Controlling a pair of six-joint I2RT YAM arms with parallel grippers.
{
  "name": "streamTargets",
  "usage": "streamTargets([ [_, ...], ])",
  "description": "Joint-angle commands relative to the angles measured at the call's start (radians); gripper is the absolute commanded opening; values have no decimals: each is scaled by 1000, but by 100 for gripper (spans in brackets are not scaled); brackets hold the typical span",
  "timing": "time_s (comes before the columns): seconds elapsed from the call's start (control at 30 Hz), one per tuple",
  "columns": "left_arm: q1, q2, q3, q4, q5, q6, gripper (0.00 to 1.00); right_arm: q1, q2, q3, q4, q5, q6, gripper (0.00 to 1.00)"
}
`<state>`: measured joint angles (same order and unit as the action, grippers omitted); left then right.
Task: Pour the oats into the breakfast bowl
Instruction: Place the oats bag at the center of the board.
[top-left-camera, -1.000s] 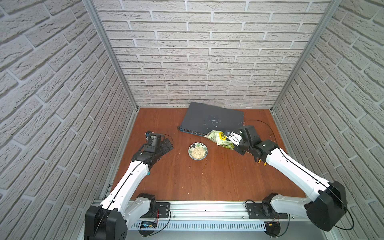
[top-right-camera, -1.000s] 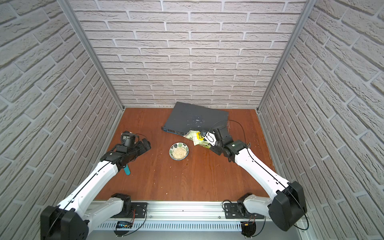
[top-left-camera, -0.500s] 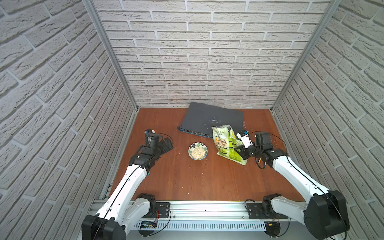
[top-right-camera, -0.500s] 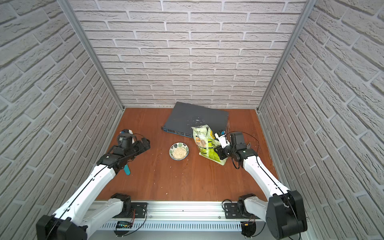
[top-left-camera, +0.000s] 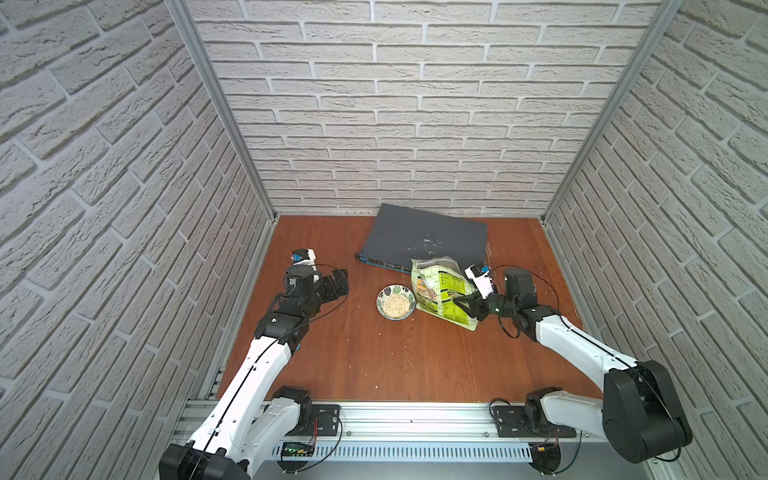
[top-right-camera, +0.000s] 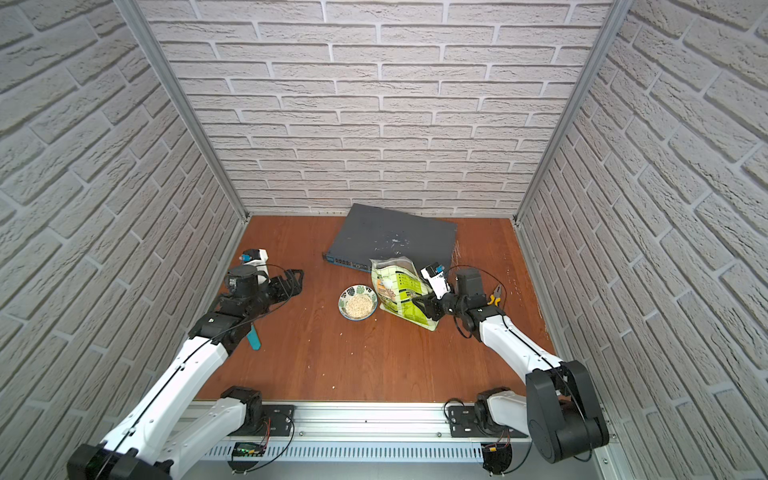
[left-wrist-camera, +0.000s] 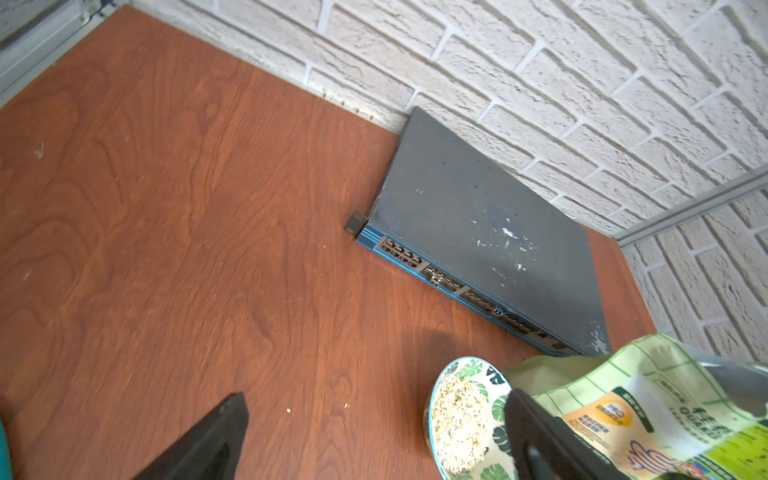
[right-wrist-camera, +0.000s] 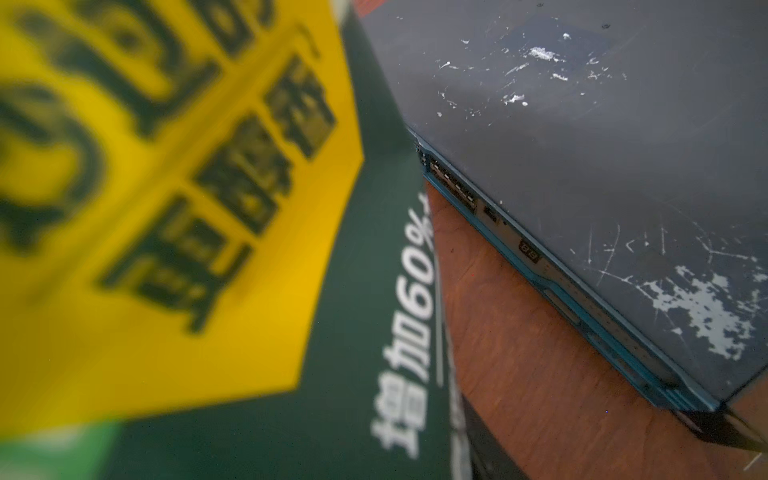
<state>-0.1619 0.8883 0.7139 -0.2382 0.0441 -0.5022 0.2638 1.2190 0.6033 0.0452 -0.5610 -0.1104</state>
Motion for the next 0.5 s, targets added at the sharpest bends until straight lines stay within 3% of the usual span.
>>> streamTargets([
  [0.0, 7, -12, -2, 101, 39, 82, 98, 3, -58, 54, 28, -24, -41, 62],
  [0.2, 7, -6, -1, 154, 76, 138, 98, 4, -125, 149, -148, -24, -133, 68],
  [0.33, 7, -9, -1, 178, 90, 173, 98, 8, -129, 190, -257, -15, -206, 55],
  [0.47, 7, -12, 6, 184, 96, 197, 98, 30, -115, 212, -314, 6, -241, 58],
])
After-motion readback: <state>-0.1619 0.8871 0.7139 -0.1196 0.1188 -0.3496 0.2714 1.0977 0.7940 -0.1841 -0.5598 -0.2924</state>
